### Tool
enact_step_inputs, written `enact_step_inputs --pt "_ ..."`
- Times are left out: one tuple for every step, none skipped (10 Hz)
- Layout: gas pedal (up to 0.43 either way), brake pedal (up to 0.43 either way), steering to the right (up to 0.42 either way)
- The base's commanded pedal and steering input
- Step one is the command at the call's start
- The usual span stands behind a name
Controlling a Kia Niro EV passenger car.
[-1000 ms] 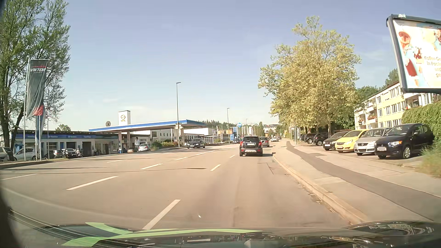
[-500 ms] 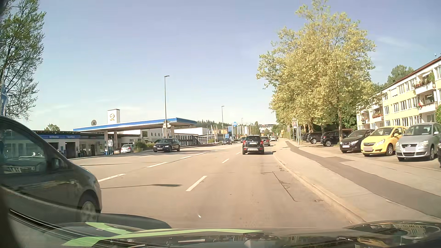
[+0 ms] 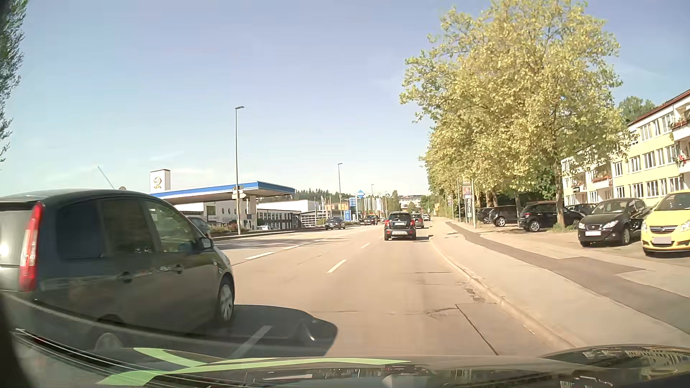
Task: Follow the waypoints while adhering to traffic rules and regulations
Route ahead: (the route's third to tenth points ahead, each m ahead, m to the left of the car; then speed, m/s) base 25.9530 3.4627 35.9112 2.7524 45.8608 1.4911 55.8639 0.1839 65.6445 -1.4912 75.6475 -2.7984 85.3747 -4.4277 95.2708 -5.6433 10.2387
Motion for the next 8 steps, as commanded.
enact_step_inputs --pt "0.110 0.000 0.010" --pt "0.110 0.000 0.011" --pt "0.110 0.000 0.012" --pt "0.110 0.000 0.014" --pt "0.110 0.000 0.017" --pt "0.110 0.000 0.018" --pt "0.110 0.000 0.019" --pt "0.110 0.000 0.019"
